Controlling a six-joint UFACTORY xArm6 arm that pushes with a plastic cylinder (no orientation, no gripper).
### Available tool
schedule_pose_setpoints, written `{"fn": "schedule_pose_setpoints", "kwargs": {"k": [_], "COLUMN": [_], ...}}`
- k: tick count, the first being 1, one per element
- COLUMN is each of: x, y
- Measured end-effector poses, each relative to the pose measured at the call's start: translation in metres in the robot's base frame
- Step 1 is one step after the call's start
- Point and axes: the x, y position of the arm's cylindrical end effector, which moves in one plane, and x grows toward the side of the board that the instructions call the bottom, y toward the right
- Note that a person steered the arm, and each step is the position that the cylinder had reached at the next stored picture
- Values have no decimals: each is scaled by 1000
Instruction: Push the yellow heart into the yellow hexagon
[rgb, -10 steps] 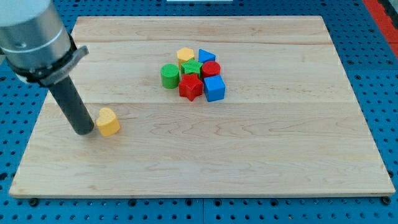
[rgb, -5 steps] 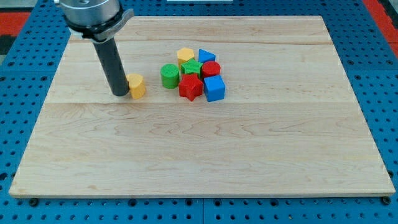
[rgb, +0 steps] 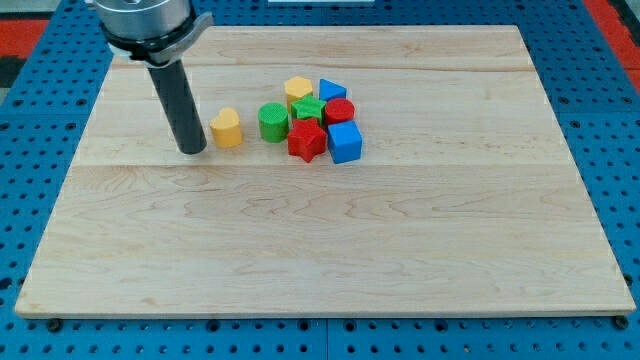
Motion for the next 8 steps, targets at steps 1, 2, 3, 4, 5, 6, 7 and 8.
{"fn": "schedule_pose_setpoints", "kwargs": {"k": [1, 2, 3, 4, 5, 6, 7, 8], "x": [-1, -19, -41, -56, -75, -80, -84, -125], "y": [9, 14, 23, 40, 69, 85, 48, 40]}}
